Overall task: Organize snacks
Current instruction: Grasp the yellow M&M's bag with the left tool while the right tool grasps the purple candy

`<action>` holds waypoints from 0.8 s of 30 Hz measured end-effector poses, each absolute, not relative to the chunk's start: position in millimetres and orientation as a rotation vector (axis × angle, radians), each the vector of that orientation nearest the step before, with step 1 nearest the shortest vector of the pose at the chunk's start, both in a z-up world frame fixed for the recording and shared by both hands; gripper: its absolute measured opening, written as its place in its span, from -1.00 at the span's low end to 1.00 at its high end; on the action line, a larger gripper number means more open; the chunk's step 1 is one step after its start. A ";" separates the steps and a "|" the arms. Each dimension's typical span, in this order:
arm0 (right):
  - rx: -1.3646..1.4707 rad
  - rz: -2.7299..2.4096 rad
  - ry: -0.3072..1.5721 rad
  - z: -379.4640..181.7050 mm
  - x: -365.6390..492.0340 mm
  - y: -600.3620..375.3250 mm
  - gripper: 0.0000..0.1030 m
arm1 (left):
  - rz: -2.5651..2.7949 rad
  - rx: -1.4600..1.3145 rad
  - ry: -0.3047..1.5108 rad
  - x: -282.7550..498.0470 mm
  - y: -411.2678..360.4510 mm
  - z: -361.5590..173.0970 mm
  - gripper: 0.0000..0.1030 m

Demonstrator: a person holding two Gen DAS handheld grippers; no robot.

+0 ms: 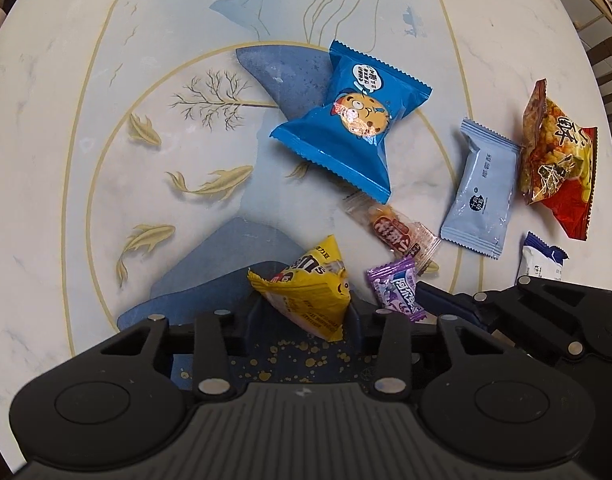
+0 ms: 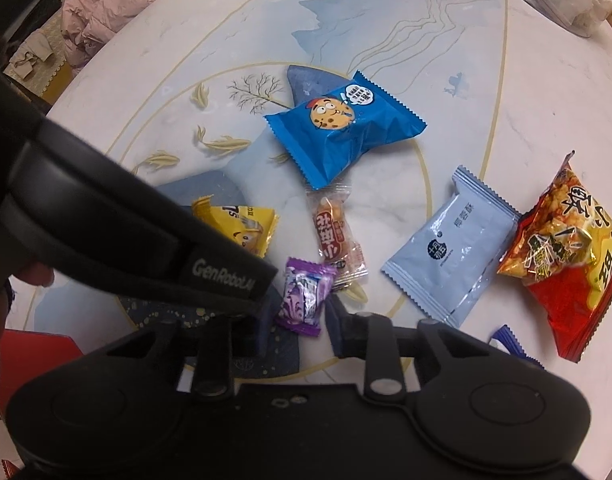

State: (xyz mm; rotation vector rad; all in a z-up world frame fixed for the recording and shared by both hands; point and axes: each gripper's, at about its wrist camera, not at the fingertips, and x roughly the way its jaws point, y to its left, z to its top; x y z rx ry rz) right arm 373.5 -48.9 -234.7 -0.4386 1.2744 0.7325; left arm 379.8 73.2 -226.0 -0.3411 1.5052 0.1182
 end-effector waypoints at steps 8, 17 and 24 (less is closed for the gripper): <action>-0.396 0.721 1.260 -222.6 369.4 -58.4 -0.59 | 0.125 -0.337 1.472 372.2 74.1 -212.3 -0.35; -0.343 0.757 1.215 -184.3 350.7 -72.0 -0.58 | 0.134 -0.342 1.407 349.7 84.9 -171.4 -0.35; -0.306 0.768 1.170 -149.6 329.0 -80.4 -0.58 | 0.135 -0.331 1.344 325.6 88.0 -135.2 -0.35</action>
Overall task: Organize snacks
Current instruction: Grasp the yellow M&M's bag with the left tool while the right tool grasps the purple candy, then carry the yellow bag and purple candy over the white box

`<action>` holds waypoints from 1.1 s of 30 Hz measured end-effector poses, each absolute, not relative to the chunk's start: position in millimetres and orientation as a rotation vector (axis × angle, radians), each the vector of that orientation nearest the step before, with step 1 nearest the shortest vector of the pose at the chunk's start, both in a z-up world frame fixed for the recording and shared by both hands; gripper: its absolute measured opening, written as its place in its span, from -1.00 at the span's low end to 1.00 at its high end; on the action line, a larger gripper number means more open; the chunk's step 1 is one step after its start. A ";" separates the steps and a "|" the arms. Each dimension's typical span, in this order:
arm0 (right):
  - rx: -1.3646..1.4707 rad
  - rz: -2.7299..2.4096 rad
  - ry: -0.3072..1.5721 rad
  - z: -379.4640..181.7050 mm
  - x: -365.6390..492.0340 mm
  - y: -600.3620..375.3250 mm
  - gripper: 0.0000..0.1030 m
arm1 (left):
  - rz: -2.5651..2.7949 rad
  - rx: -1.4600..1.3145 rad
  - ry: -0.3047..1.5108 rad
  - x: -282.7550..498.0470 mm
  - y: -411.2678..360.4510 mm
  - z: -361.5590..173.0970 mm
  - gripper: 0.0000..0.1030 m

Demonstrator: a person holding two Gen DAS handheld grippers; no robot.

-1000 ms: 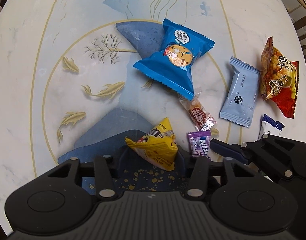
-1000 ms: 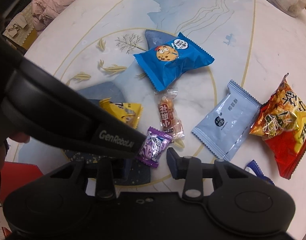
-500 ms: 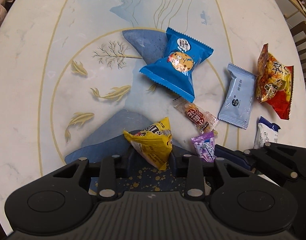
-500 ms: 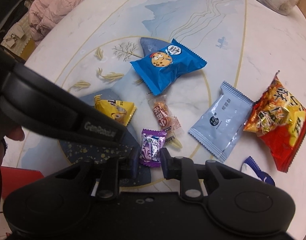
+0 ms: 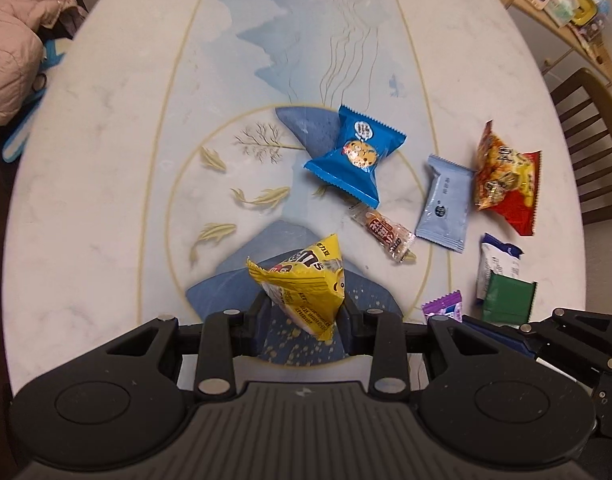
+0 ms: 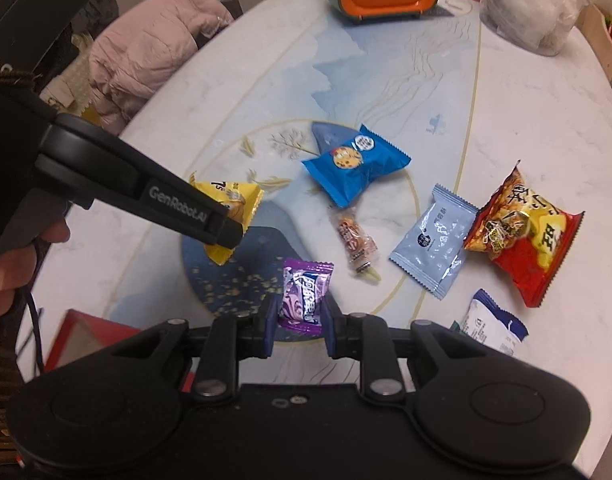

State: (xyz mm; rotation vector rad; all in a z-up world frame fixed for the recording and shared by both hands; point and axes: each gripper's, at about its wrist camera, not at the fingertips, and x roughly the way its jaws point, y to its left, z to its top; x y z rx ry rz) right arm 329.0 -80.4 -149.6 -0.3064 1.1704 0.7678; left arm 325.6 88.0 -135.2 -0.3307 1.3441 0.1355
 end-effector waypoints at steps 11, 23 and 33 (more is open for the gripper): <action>-0.285 0.790 1.086 -94.0 276.9 -94.5 -0.58 | 0.089 -0.286 1.263 267.7 79.9 -74.3 -0.35; -0.254 0.816 1.016 -51.8 212.5 -108.1 -0.58 | 0.022 -0.221 1.204 194.2 58.2 -23.4 -0.35; -0.236 0.817 0.990 -32.0 160.6 -122.9 -0.58 | -0.031 -0.168 1.169 140.0 36.6 0.9 -0.35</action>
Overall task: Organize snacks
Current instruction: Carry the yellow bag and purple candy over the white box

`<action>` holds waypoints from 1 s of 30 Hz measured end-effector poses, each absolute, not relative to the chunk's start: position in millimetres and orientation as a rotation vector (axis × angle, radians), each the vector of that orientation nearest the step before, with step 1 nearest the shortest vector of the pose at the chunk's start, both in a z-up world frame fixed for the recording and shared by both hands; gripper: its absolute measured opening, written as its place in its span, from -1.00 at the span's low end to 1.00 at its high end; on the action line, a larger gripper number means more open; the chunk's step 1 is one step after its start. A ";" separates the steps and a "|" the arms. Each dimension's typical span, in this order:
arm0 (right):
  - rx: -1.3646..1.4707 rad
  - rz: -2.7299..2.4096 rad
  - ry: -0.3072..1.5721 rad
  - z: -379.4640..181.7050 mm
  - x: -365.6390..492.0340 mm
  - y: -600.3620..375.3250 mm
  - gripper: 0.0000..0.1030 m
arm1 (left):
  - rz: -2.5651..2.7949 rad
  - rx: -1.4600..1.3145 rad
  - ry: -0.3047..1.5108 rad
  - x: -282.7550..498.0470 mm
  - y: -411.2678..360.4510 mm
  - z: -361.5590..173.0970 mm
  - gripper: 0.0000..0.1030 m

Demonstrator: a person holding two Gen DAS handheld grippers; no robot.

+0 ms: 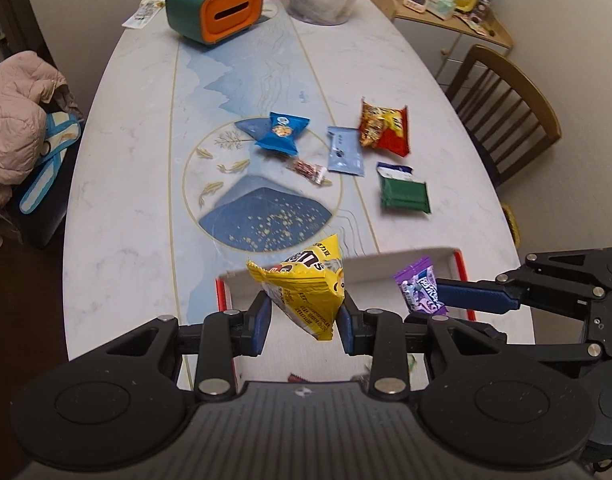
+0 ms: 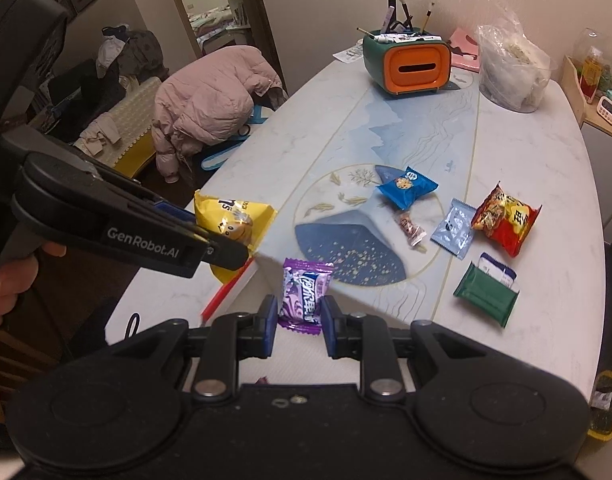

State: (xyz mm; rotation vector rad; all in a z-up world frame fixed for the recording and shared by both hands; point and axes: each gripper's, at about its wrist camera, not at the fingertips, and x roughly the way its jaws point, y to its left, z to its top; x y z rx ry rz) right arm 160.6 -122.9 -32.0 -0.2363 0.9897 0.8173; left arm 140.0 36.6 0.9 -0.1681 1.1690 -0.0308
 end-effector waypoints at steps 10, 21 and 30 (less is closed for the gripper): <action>-0.225 0.811 1.036 -45.2 120.2 -137.6 -0.58 | -0.087 -0.120 1.204 99.6 12.7 -10.1 -0.35; -0.213 0.752 1.146 -93.9 100.3 -156.0 -0.58 | -0.100 -0.099 1.291 82.0 -6.5 -56.9 -0.35; -0.222 0.707 1.233 -136.6 94.8 -160.2 -0.58 | -0.126 -0.102 1.363 79.0 -21.2 -101.6 -0.35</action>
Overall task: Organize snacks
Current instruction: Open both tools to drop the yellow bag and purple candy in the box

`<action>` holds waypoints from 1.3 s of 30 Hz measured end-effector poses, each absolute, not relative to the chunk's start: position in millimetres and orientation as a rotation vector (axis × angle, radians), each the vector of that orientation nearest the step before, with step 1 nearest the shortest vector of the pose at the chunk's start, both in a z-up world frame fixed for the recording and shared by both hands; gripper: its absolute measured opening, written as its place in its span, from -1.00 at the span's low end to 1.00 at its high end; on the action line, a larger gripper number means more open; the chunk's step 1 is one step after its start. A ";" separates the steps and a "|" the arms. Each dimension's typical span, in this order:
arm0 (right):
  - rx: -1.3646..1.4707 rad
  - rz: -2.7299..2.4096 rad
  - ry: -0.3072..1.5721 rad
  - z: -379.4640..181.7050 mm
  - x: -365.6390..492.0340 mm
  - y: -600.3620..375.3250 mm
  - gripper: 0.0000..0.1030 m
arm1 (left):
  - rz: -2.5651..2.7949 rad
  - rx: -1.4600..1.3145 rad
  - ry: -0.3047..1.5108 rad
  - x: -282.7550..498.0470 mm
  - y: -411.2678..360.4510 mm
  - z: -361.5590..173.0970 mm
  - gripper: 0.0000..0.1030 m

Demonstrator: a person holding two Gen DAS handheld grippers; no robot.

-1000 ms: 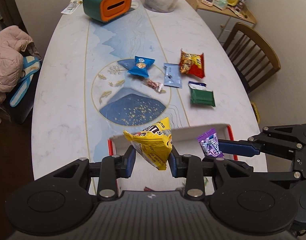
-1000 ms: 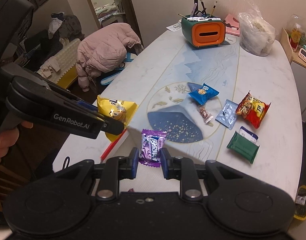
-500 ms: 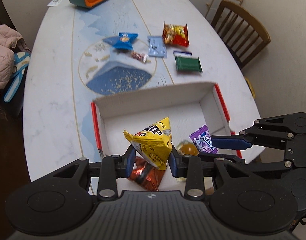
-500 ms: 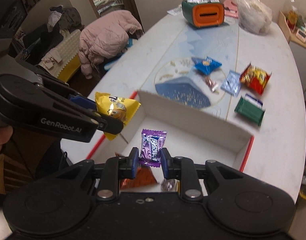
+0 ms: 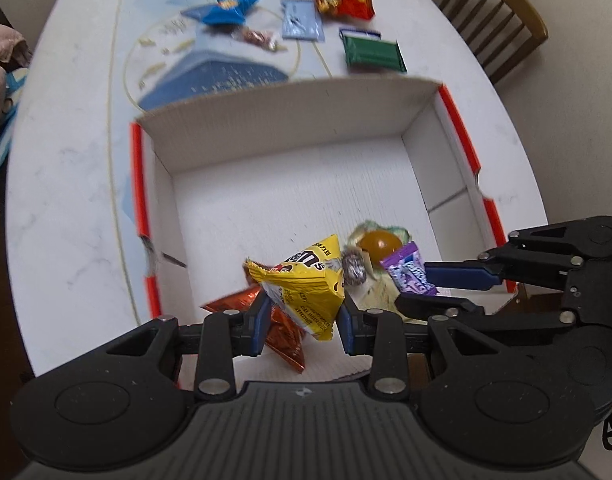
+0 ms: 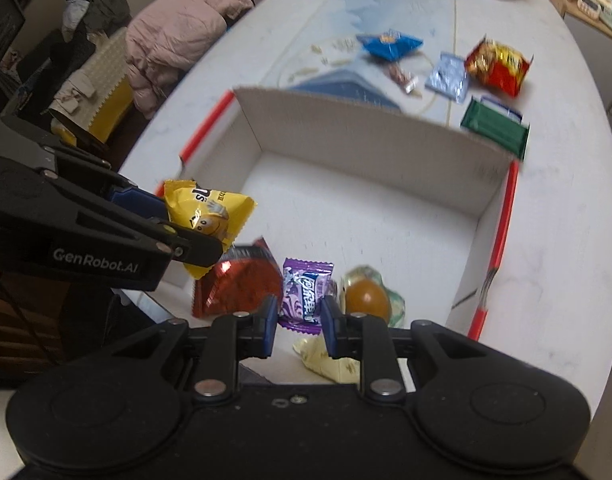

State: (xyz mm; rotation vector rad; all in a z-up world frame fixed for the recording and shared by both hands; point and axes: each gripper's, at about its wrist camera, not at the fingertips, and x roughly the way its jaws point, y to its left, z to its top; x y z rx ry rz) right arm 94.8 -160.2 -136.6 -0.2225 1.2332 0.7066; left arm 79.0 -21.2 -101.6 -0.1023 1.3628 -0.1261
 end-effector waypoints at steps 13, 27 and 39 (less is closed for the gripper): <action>-0.241 0.663 1.302 -168.9 89.4 -161.4 -0.57 | -0.163 -0.077 1.412 80.6 -39.4 -141.5 -0.35; -0.231 0.625 1.312 -179.2 89.3 -167.5 -0.43 | -0.197 -0.117 1.396 75.4 -33.7 -157.1 -0.25; -0.187 0.638 1.277 -160.4 83.0 -173.7 -0.16 | -0.225 -0.131 1.320 65.7 -25.2 -130.8 0.05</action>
